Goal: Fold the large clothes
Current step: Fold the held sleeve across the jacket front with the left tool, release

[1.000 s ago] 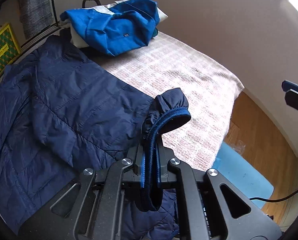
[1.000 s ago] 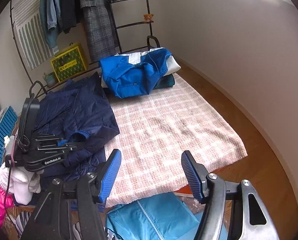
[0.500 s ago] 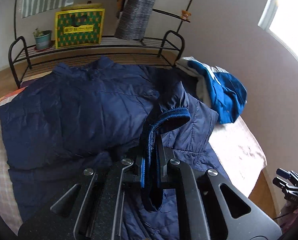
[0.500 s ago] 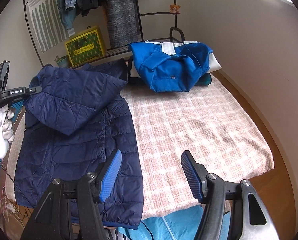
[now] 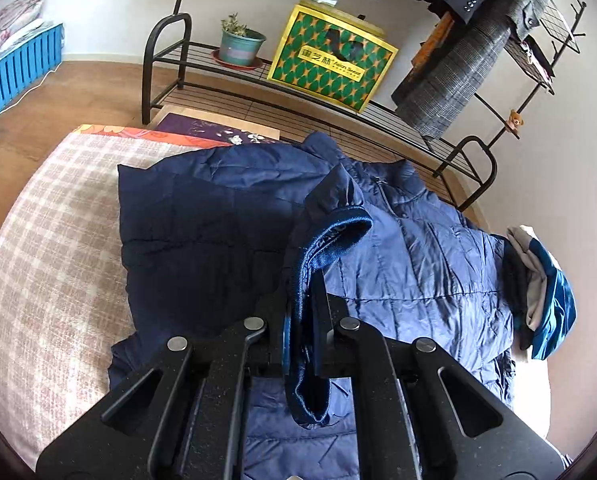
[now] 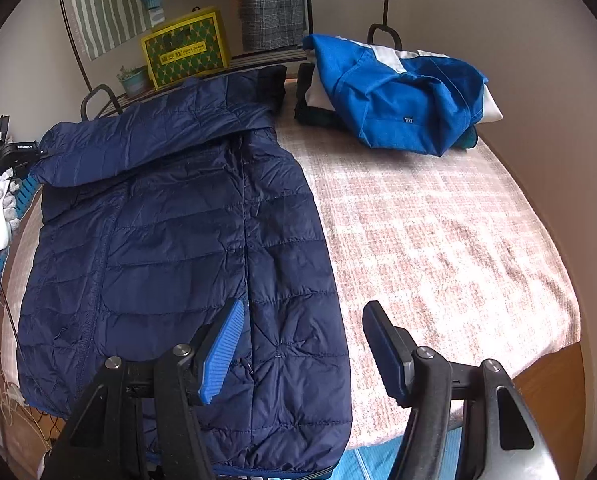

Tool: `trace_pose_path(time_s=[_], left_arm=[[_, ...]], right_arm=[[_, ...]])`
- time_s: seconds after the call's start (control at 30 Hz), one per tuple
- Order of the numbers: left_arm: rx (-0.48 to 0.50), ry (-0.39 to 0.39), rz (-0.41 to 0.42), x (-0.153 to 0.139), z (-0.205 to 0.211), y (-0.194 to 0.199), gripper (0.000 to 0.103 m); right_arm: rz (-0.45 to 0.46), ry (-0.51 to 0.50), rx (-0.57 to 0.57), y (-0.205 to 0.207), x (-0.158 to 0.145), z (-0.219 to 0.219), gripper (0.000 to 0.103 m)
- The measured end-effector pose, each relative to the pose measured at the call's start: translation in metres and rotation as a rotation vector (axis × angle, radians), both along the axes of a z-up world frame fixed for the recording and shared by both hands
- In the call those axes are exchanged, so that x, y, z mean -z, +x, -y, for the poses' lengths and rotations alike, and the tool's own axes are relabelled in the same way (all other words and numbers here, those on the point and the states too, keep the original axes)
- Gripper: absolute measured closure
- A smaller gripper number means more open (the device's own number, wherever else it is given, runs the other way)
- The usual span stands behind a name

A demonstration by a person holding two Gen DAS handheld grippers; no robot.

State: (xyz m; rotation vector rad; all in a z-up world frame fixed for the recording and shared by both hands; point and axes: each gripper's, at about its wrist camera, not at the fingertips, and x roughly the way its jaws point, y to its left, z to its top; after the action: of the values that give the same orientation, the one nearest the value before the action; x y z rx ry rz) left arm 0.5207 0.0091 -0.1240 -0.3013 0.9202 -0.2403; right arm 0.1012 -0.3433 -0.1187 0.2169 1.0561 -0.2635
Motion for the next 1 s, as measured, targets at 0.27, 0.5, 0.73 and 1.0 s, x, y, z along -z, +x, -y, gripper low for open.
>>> trace_pose_path(time_s=[0.27,0.5,0.73,1.0], left_arm=[[-0.012,0.014,-0.035,0.025,0.006,0.036,0.098],[-0.018,0.135,-0.076,0.048,0.015,0.035,0.095],[-0.078,0.150,-0.066,0.033,-0.001,0.026,0.058],[-0.062,0.117,0.034,-0.031,-0.042,-0.028,0.054]], right_arm=[[-0.032,-0.010,-0.021,0.014,0.013,-0.007,0.039],[-0.038,-0.019,-0.018,0.017,0.017,-0.006,0.039],[-0.019,-0.018,-0.043,0.012,0.009,-0.010,0.039],[0.040,-0.010,-0.047,-0.009,-0.017,-0.004,0.039]])
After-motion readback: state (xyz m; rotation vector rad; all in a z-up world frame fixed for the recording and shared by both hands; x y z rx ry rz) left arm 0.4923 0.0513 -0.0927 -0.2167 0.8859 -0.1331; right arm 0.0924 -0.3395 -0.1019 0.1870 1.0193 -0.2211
